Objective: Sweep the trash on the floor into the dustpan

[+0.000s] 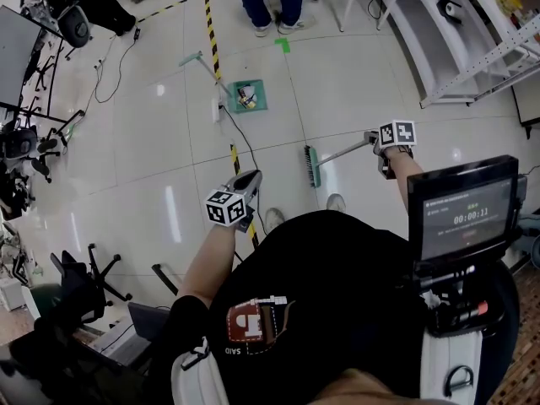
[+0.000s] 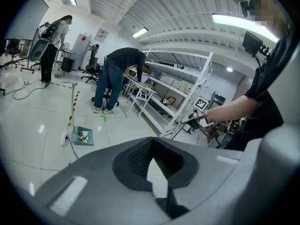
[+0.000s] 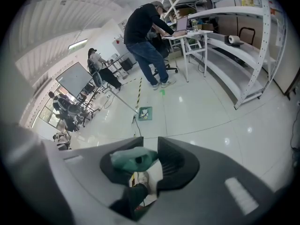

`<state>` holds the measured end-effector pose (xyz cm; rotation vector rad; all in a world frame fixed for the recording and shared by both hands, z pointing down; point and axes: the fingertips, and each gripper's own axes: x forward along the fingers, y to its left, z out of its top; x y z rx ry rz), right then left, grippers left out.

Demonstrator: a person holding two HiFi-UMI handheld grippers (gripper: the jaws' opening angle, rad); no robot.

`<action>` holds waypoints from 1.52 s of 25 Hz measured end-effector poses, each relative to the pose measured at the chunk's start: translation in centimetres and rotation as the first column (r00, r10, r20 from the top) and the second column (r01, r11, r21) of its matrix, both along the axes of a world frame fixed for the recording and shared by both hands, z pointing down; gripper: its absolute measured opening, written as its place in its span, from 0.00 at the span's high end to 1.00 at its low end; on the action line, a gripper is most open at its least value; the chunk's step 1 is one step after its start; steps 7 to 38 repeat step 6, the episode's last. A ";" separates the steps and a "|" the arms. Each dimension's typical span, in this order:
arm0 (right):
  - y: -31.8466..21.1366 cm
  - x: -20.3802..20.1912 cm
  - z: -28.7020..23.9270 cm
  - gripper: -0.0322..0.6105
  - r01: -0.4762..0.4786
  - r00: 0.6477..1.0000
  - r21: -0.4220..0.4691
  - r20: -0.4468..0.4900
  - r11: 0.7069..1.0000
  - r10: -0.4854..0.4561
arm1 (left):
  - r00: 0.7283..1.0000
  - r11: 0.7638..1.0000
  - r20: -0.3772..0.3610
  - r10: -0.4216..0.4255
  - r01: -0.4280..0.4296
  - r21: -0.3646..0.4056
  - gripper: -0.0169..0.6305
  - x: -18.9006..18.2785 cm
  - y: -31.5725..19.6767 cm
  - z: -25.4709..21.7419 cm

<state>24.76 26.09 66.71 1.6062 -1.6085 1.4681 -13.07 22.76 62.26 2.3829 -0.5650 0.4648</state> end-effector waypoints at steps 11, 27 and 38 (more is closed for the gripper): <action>0.1 -0.3 0.9 0.81 0.001 1.000 -0.006 0.003 1.000 -0.001 | 1.000 1.000 0.006 -0.006 0.006 0.001 0.97 -0.9 -0.3 0.5; 0.1 -0.3 0.9 0.81 0.001 1.000 -0.006 0.003 1.000 -0.001 | 1.000 1.000 0.006 -0.006 0.006 0.001 0.97 -0.9 -0.3 0.5; 0.1 -0.3 0.9 0.81 0.001 1.000 -0.006 0.003 1.000 -0.001 | 1.000 1.000 0.006 -0.006 0.006 0.001 0.97 -0.9 -0.3 0.5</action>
